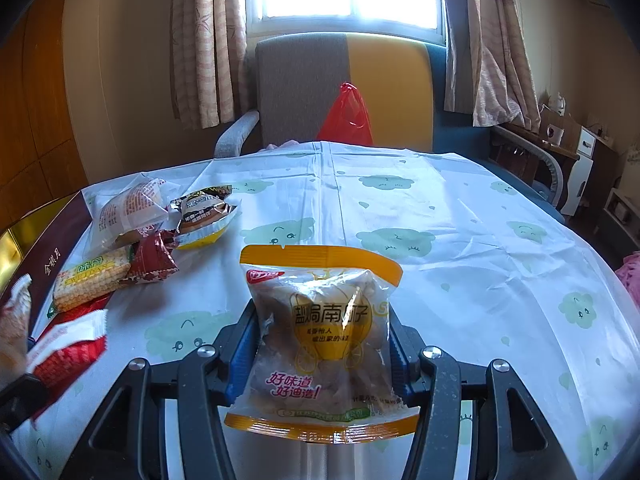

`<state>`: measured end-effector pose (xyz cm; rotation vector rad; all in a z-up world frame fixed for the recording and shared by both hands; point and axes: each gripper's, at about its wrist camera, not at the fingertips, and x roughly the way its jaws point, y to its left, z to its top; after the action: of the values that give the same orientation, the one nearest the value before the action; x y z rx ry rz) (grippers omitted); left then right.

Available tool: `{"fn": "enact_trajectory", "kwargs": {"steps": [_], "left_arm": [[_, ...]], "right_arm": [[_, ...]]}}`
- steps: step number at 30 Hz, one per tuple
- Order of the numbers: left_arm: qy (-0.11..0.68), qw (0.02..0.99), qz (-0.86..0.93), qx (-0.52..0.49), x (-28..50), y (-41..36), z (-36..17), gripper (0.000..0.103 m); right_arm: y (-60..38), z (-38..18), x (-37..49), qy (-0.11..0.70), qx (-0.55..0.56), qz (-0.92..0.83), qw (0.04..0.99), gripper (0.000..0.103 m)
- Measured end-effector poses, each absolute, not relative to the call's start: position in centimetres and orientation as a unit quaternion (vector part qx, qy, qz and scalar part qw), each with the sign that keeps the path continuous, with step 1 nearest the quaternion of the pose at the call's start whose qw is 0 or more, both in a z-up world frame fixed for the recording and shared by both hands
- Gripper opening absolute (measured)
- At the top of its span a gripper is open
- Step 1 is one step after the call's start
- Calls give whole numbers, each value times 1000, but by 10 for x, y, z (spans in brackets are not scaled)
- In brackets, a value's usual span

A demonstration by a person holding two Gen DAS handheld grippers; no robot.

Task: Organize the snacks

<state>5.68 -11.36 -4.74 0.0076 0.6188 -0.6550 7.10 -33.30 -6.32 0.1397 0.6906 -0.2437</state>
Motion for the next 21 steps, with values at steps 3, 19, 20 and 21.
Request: {"fn": "enact_trajectory", "kwargs": {"steps": [3,19,20,21], "left_arm": [[293,903,-313,-6,56,-107,-41,44],[284,923,-250,-76,67,-41,-20,44],[283,923,-247,-79,67,-37,-20,44],[282,925,-241,-80,69,-32,-19,44]], "right_arm": [[-333,-63,71,337,67,-118,932,56],[-330,-63,72,338,60,-120,932,56],[-330,-63,72,338,60,-120,932,56],[-330,-63,72,338,59,-120,932,56]]}}
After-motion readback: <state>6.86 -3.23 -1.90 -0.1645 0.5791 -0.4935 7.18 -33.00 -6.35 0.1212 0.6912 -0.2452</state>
